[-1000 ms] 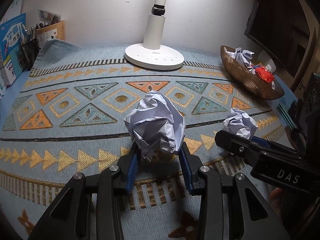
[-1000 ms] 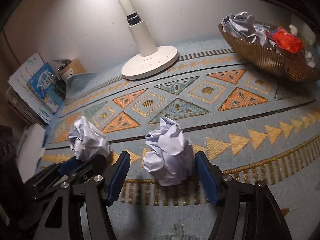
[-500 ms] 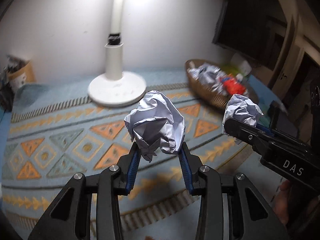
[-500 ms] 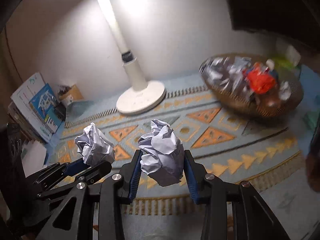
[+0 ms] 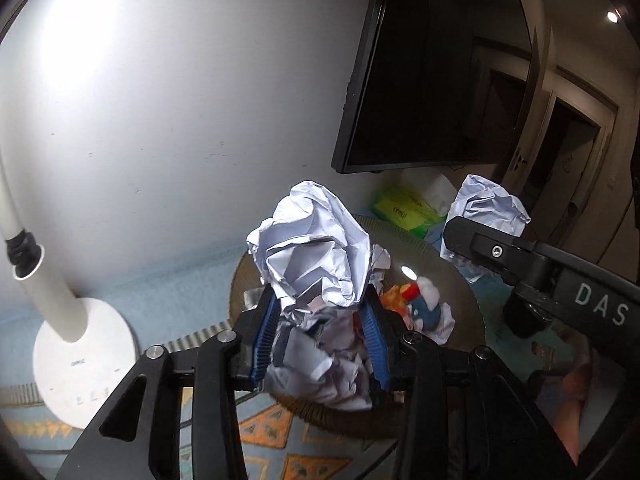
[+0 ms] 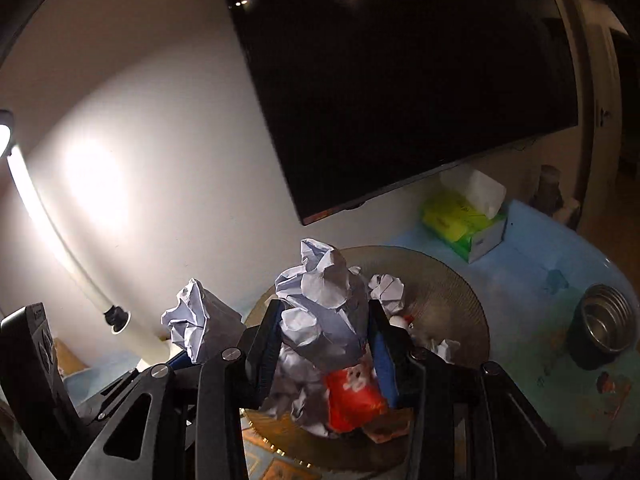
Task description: Organize objects
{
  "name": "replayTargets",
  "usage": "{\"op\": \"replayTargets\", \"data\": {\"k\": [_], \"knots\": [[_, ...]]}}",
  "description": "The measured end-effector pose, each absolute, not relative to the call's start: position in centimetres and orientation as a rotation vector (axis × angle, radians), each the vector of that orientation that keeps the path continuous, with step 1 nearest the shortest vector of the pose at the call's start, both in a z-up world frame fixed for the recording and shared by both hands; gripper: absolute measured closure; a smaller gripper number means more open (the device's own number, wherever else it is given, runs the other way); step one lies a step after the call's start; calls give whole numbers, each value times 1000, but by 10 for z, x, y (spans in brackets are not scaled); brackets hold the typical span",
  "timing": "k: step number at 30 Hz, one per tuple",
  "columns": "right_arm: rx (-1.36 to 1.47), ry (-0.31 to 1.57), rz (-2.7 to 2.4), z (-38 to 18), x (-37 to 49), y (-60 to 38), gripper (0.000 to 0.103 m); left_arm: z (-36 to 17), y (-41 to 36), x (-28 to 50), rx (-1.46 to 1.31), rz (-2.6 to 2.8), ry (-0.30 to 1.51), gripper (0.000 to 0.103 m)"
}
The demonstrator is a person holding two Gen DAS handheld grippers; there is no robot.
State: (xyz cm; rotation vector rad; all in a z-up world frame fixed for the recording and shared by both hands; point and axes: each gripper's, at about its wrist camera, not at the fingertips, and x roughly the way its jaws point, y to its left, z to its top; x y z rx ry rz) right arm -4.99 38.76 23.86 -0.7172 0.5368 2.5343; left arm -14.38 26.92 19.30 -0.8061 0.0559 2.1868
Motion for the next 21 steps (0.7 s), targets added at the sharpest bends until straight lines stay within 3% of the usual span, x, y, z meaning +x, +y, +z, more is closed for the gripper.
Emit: {"op": "replayTargets", "data": {"k": [1,2,4,14,21], "knots": [[-721,534,2529,237,-56,397,58,191,273,-148,-799,2189,44,56],[-724,533,2521,236,-61,404,44,191,276,-151,-795,2195,42,53],[-686,548,2494,237,-60,417,35,190,280,-156,-817,2205,66,29],[-814,595,2663,243,-25,361,35,220,182,-99,-732,2342,27,27],[-911,599,2869,244,7,258,32,222,60,-31,-728,2583,22,9]]}}
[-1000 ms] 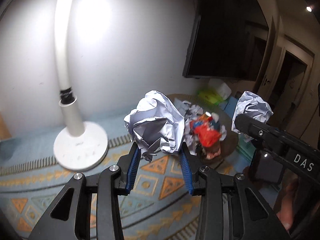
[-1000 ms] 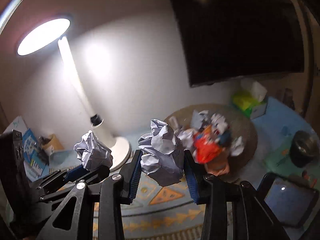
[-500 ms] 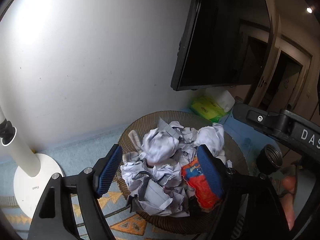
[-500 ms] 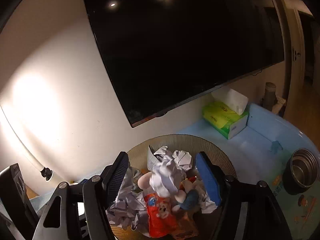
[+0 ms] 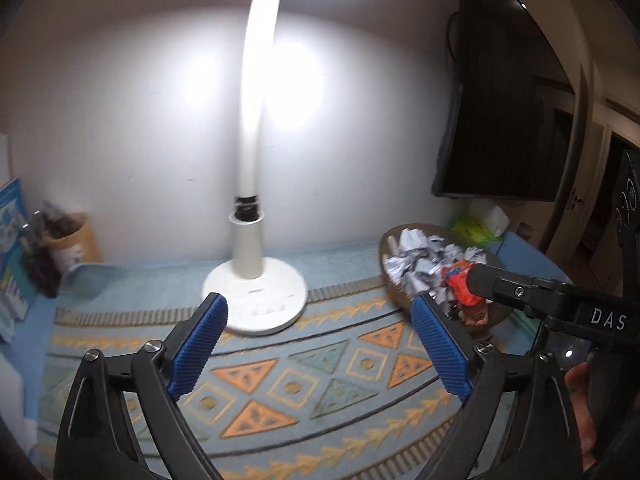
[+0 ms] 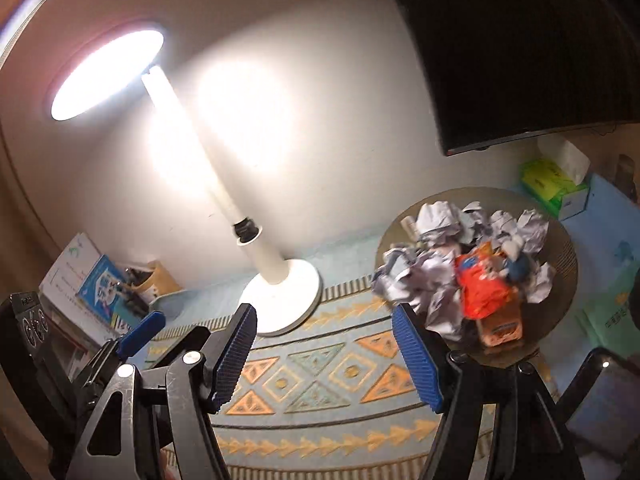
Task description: Organize objects
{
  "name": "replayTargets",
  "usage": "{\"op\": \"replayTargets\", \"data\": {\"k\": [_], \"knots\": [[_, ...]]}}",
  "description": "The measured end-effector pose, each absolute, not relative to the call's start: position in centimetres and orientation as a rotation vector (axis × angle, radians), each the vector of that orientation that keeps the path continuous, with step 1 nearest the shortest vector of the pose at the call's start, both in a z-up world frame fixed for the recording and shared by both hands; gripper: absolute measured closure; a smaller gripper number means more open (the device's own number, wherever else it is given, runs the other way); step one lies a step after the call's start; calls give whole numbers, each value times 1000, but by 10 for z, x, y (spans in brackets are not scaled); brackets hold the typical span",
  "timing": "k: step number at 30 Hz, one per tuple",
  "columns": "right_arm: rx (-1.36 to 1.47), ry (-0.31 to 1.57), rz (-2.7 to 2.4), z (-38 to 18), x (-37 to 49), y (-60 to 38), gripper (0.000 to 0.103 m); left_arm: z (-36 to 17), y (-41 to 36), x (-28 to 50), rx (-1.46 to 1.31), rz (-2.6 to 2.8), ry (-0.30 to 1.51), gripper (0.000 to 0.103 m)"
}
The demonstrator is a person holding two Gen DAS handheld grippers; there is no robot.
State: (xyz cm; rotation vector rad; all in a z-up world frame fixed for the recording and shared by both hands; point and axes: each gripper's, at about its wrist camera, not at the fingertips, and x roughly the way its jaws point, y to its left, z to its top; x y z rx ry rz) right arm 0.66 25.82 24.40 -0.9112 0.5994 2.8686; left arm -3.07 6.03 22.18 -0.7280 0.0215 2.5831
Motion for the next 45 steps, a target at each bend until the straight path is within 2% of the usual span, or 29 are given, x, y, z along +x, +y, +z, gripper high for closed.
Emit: {"op": "replayTargets", "data": {"k": [2,6,9,15,18,21,26,32,34,39,43,45], "knots": [[-936,557,2870,225,14,228,26,200,39,-18,-793,2657,63,9],[-1027,480,2877,170,13,182,26,137,8,-7,-963,2673,26,10],[-1101,395,2863,131,7,168,26,103,0,-7,-1029,2710,77,10],[-1249,455,2770,84,-3,179,26,85,7,-17,-1175,2665,166,13],[-1299,468,2755,79,-8,180,26,81,5,-20,-1215,2672,138,13],[-1327,395,2734,78,-10,176,26,71,2,-29,-1334,2599,99,13],[-1375,292,2742,78,-8,179,26,71,12,-25,-1317,2605,176,12],[-1356,307,2747,77,-9,181,25,71,14,-27,-1336,2610,166,6],[-1356,311,2746,77,-10,182,25,69,13,-30,-1357,2614,154,0],[-1440,285,2766,78,-14,184,19,68,14,-30,-1356,2611,144,0],[-1468,137,2787,74,-13,174,14,67,12,-30,-1348,2626,126,0],[-1437,135,2791,73,-10,173,14,67,13,-30,-1347,2627,130,0]]}}
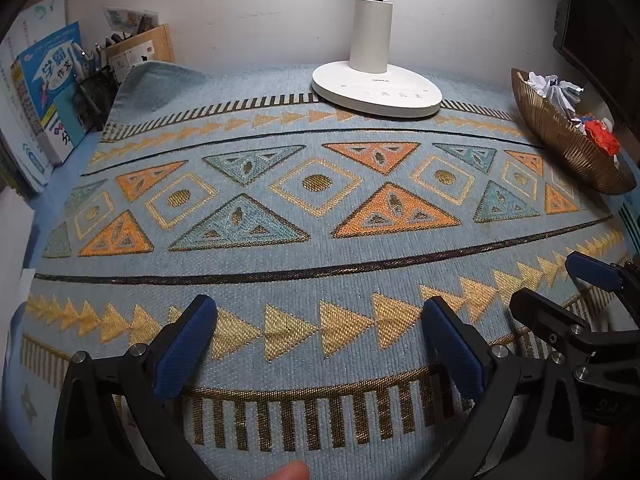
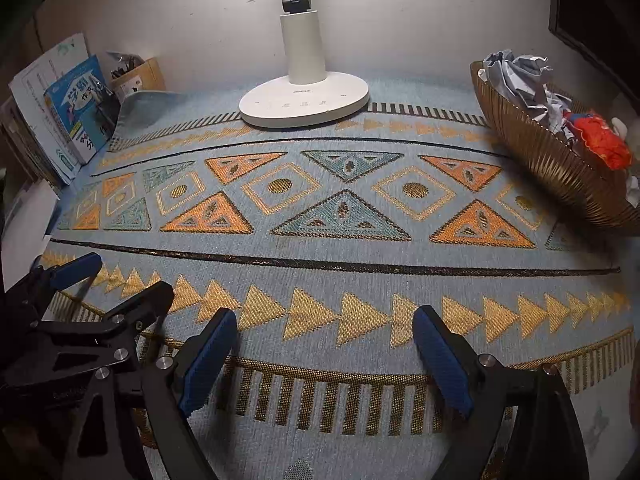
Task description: Organize objects
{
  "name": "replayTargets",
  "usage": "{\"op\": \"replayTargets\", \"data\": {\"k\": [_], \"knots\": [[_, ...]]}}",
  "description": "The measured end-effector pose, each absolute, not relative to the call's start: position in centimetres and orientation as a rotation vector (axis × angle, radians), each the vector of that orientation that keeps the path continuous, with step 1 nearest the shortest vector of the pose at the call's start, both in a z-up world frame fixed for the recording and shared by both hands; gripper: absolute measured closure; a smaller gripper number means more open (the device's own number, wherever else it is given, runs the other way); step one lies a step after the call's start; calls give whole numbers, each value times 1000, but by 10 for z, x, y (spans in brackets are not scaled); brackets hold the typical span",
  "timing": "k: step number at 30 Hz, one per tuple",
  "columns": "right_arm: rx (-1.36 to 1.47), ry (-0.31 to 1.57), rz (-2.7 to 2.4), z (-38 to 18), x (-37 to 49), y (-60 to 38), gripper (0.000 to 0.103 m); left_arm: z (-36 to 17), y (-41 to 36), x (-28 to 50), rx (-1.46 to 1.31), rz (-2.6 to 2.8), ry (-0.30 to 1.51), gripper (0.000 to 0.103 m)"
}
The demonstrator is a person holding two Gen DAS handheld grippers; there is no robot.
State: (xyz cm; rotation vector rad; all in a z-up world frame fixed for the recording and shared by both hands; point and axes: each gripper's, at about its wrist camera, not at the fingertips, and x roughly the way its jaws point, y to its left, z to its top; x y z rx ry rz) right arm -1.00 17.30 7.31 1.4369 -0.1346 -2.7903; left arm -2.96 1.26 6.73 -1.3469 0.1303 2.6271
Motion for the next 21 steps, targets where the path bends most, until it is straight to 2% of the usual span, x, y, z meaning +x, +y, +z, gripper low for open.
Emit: {"op": "replayTargets", "data": {"k": [2,11,21], "knots": [[1452,-139,-2804,73,-10,175,8,67,12,-31,-1348,2627,131,0],[1446,-160,-2794,72,-10,177,0,67,13,-31,-1346,2624,124,0],[1448,-166,-2794,72,-10,177,0,66,13,-31,-1346,2624,125,0]]}}
